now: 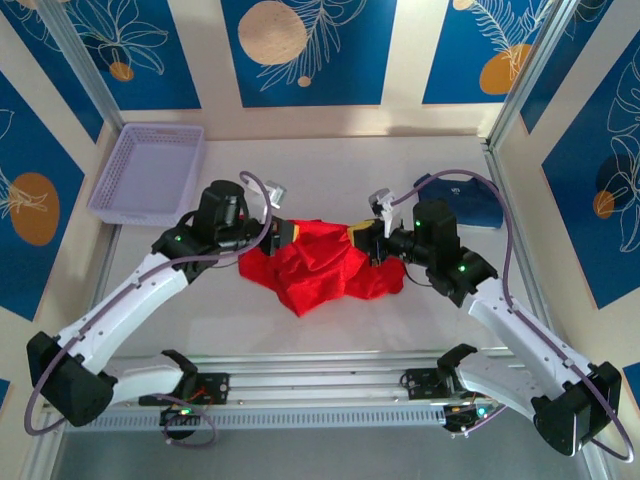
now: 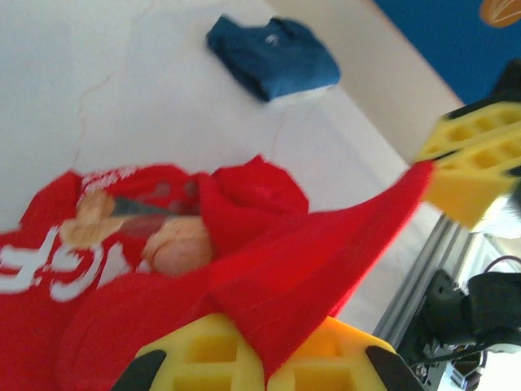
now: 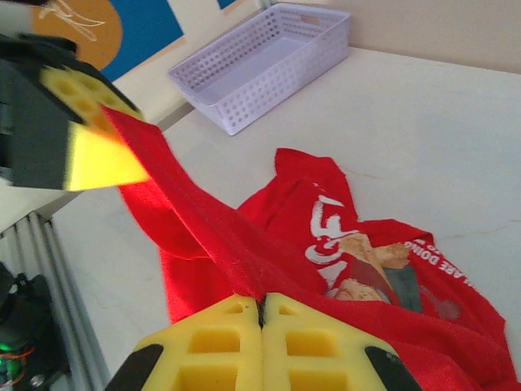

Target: Fold the inside-out t-shirt

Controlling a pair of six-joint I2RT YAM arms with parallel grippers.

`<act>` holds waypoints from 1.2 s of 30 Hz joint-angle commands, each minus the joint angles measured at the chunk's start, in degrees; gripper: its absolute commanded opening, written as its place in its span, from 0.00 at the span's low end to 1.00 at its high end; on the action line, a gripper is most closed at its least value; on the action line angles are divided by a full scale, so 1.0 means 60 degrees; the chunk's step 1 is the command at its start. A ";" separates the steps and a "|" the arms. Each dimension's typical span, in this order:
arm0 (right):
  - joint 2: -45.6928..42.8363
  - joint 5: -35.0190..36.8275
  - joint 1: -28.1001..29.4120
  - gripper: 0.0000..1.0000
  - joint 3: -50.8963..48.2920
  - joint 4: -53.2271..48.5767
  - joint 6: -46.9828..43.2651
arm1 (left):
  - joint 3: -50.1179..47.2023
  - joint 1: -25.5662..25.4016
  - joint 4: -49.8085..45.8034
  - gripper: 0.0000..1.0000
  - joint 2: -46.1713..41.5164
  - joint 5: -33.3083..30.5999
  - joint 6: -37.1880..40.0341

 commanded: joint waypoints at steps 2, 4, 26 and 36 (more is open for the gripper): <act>0.0114 -0.1006 -0.0454 0.00 0.0505 -0.0619 0.0322 | 0.0304 0.0283 -0.2031 0.00 0.0309 -0.1412 0.0592; 0.0192 -0.1484 -0.0793 0.00 0.0603 -0.0619 0.0781 | 0.0336 0.0284 -0.2463 0.00 0.0604 -0.2464 0.0753; 0.0717 -0.2577 -0.0514 0.00 -0.0008 0.1472 0.2393 | -0.0912 0.0034 0.0572 0.33 0.1380 0.0222 -0.0388; 0.0488 -0.1584 -0.0565 0.00 0.0697 -0.0221 0.1368 | -0.0811 0.0049 -0.0980 0.00 0.0951 -0.4276 0.0101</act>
